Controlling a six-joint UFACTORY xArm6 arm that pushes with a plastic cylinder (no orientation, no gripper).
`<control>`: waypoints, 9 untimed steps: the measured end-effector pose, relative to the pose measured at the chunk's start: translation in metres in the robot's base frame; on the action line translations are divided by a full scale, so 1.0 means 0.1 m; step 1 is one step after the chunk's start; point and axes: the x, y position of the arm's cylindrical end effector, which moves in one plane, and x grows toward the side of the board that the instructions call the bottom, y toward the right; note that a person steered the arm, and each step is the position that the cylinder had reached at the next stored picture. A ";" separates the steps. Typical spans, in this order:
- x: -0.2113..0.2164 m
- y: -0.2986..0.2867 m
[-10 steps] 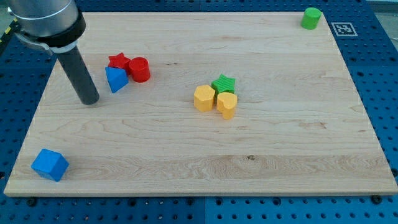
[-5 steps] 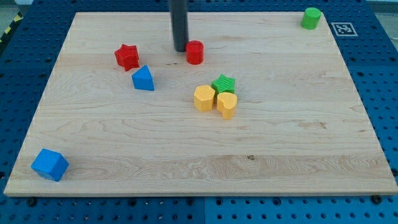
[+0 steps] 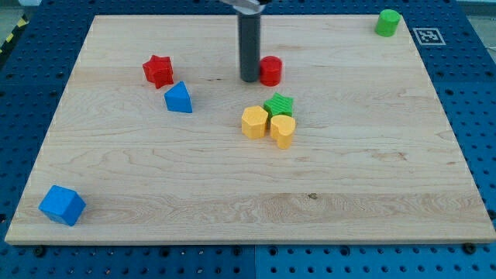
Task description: Move the red circle towards the green circle
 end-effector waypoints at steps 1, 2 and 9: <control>-0.02 0.41; -0.08 0.79; -0.50 1.91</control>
